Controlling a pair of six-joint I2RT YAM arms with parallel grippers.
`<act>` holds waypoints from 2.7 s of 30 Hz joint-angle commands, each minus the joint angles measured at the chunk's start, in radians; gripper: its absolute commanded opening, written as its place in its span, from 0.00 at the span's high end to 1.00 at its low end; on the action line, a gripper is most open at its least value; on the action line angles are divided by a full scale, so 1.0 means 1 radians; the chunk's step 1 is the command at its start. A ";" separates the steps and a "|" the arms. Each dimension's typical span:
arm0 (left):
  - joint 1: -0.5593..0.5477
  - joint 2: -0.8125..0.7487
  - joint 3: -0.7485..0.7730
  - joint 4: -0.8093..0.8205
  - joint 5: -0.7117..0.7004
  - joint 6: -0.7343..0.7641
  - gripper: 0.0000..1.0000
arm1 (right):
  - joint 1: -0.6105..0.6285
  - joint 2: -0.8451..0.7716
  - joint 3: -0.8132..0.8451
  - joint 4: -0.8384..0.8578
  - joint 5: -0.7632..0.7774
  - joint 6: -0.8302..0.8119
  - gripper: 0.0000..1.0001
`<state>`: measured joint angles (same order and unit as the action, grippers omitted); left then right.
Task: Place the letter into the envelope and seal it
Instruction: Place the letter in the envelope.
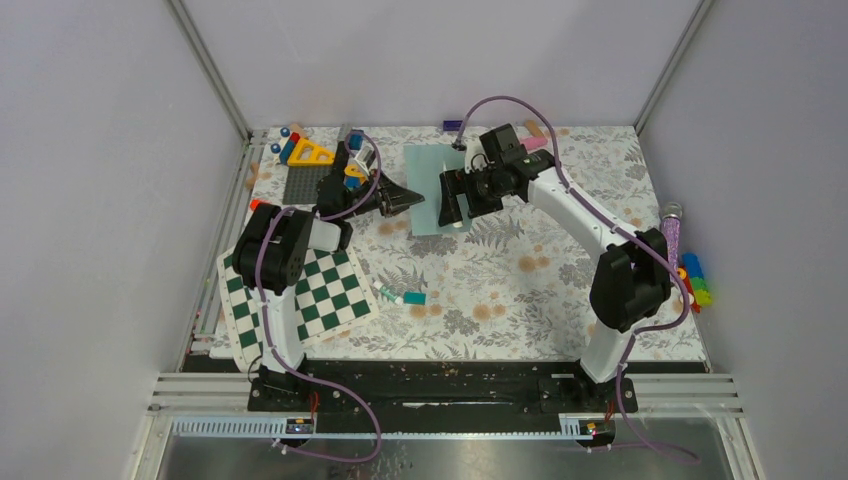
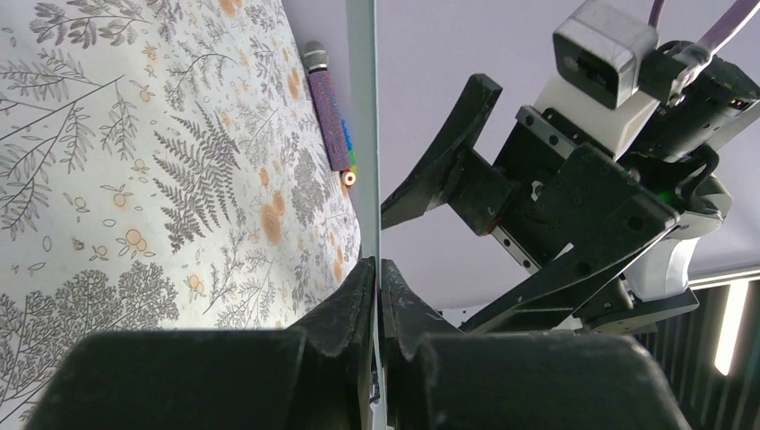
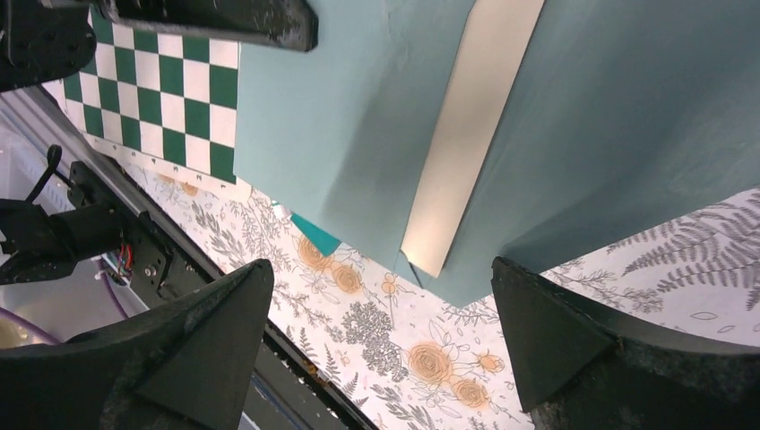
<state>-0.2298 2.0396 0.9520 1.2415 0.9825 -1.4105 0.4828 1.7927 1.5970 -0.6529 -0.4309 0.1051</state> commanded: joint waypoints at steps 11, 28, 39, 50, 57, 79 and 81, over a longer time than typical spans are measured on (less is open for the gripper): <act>0.006 -0.053 -0.019 0.006 -0.030 0.051 0.95 | 0.046 -0.001 -0.037 0.112 -0.043 0.141 0.00; 0.012 -0.055 -0.024 0.010 -0.032 0.052 0.95 | 0.043 -0.021 -0.034 0.120 0.066 0.141 0.00; 0.012 -0.053 -0.024 0.042 -0.026 0.029 0.95 | -0.006 0.119 0.016 0.247 -0.180 0.232 0.00; 0.012 -0.036 -0.022 0.058 -0.026 0.016 0.95 | -0.102 0.124 -0.051 0.411 -0.278 0.348 0.00; 0.013 -0.040 -0.022 0.055 -0.026 0.020 0.95 | -0.075 0.128 -0.091 0.464 -0.367 0.386 0.00; 0.012 -0.039 -0.024 0.084 -0.023 -0.006 0.95 | -0.136 0.235 -0.233 1.148 -0.652 0.813 0.25; 0.011 -0.040 -0.024 0.086 -0.023 -0.008 0.95 | -0.137 0.242 -0.239 1.189 -0.662 0.828 0.25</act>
<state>-0.2146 2.0350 0.9287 1.2366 0.9565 -1.4086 0.3447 2.0254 1.3674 0.3046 -1.0176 0.8234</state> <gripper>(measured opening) 0.054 0.756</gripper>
